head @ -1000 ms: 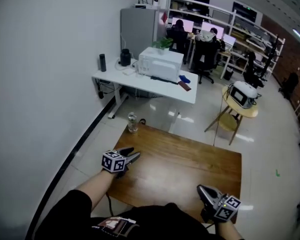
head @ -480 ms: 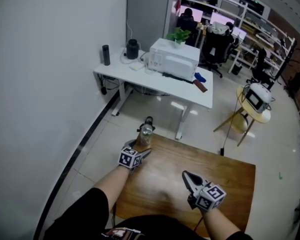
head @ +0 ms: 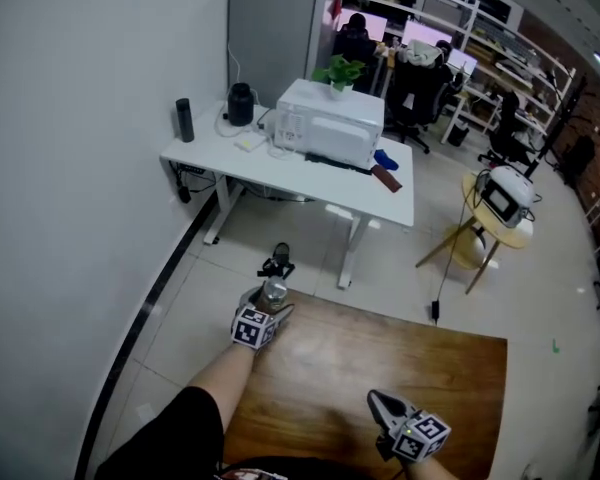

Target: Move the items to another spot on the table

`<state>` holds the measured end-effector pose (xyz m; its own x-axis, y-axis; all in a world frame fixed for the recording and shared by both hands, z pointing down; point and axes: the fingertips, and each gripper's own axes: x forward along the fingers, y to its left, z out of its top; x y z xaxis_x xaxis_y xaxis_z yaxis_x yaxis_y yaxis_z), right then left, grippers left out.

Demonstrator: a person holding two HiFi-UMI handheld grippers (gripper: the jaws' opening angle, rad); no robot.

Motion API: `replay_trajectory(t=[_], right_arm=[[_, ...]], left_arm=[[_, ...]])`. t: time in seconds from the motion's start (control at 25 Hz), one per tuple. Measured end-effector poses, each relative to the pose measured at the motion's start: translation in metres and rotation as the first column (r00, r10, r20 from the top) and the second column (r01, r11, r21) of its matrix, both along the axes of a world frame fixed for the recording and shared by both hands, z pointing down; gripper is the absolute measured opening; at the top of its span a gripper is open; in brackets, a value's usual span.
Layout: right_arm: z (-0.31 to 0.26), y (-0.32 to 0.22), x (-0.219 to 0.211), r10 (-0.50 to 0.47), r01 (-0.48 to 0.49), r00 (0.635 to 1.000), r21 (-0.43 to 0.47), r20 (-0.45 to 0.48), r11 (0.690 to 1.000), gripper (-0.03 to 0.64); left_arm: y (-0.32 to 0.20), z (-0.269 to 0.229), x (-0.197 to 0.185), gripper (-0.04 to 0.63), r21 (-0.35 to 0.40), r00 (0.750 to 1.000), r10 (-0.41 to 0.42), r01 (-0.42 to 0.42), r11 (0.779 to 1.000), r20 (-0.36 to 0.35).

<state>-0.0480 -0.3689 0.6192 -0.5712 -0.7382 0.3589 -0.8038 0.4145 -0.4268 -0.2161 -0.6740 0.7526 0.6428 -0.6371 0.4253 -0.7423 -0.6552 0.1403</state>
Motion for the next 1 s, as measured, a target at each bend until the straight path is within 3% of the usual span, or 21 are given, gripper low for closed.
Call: replay_trajectory(t=[0.12,0.16,0.24,0.52,0.72,1.0], right_arm=[[0.013,0.013,0.027,0.049,-0.05,0.999,-0.036,-0.022,0.998,-0.008],[0.016,0.017,0.035,0.063,-0.065,0.997,-0.046,-0.031,0.997,-0.008],[0.019,0.025,0.047,0.083,-0.086,0.995,-0.061,-0.057,0.994,-0.008],[0.009,0.047,0.07,0.11,-0.114,0.988,-0.034,-0.111,0.993,-0.008],[-0.006,0.074,0.1,0.176,-0.176,0.981,0.01,-0.08,0.984,-0.008],[-0.022,0.168,0.182,0.231,-0.227,0.972,0.074,-0.047,0.971,-0.008]], left_arm=[[-0.005,0.0,0.011,0.412,0.017,1.0,0.017,-0.017,1.0,-0.002],[-0.004,0.0,0.014,0.369,0.021,0.999,0.04,-0.04,0.999,0.005],[0.004,0.0,0.02,0.354,0.029,0.994,0.11,-0.111,0.993,0.024],[0.055,-0.014,0.046,0.342,0.042,0.964,0.266,-0.266,0.963,0.008],[0.119,-0.045,0.094,0.341,0.047,0.926,0.37,-0.368,0.929,-0.078],[0.216,-0.077,0.178,0.341,0.074,0.904,0.417,-0.412,0.908,-0.09]])
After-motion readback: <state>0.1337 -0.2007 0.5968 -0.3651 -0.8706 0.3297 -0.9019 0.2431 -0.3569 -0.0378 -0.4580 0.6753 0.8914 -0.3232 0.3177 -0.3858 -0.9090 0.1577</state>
